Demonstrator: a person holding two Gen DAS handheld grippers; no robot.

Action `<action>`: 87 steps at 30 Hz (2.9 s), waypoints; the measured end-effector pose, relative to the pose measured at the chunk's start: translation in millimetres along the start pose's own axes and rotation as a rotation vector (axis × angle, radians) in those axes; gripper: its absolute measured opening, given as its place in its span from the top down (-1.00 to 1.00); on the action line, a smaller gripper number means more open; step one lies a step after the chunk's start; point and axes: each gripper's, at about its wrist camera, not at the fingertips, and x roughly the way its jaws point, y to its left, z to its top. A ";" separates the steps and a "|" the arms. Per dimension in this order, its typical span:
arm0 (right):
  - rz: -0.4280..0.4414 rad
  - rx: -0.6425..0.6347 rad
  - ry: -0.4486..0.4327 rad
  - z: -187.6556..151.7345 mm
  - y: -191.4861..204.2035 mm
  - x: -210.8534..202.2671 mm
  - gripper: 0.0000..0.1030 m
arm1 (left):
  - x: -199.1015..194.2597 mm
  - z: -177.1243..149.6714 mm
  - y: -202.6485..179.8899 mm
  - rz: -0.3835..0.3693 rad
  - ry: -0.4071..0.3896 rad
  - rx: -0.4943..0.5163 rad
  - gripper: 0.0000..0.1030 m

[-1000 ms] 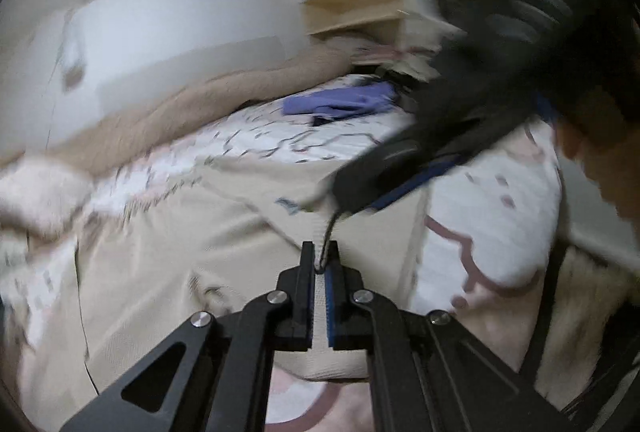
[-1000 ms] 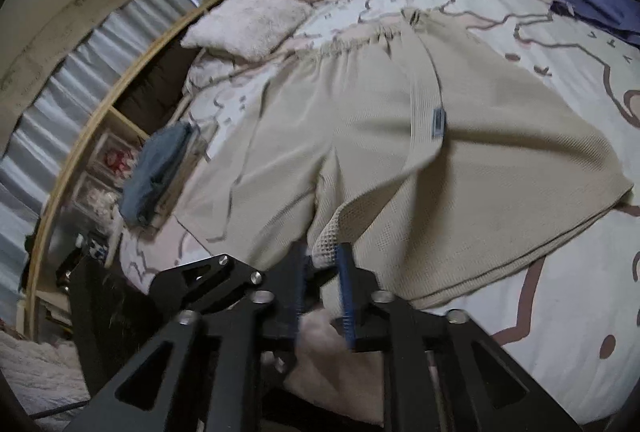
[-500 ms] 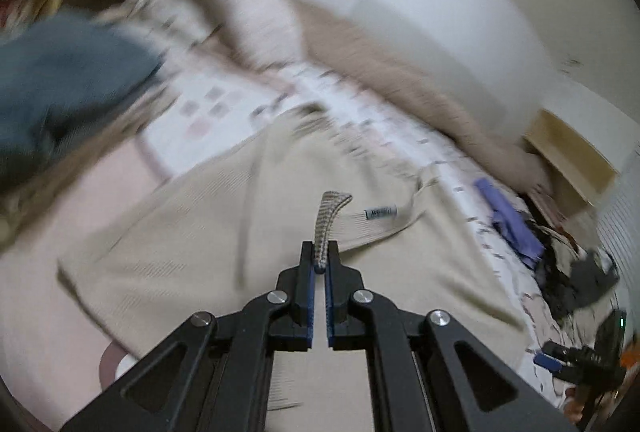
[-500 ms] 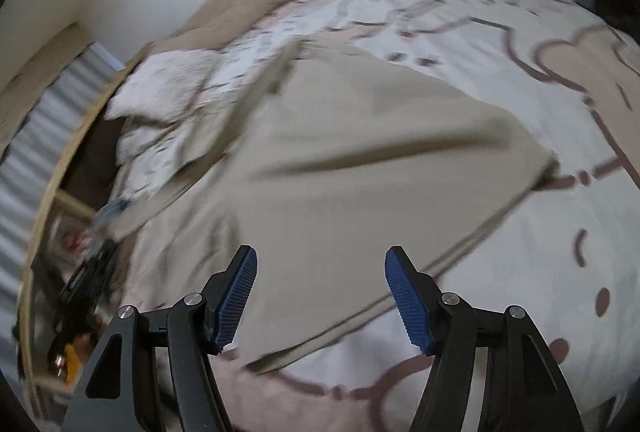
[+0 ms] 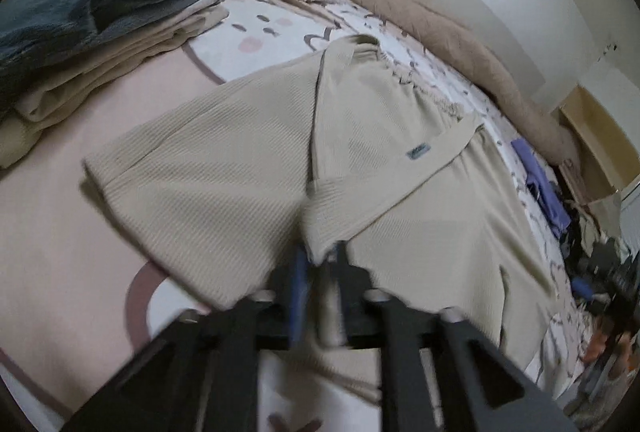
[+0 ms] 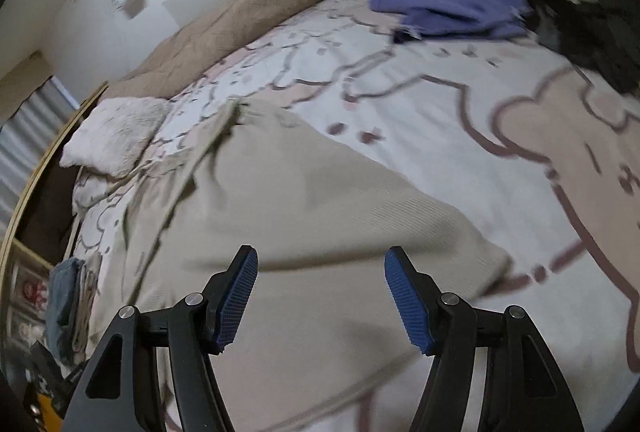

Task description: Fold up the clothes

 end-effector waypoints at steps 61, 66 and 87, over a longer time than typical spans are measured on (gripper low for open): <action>0.319 -0.130 0.016 -27.2 110.3 8.1 0.21 | -110.5 33.0 -245.8 -0.454 -0.285 0.656 0.84; 0.222 -0.067 -0.032 -21.9 60.1 -16.2 0.21 | -47.6 -20.7 -263.3 -0.443 -0.083 0.717 0.84; 0.067 -1.055 -0.092 -158.6 191.5 25.2 -0.39 | 3.5 -18.8 -91.0 -0.056 -0.013 0.376 0.13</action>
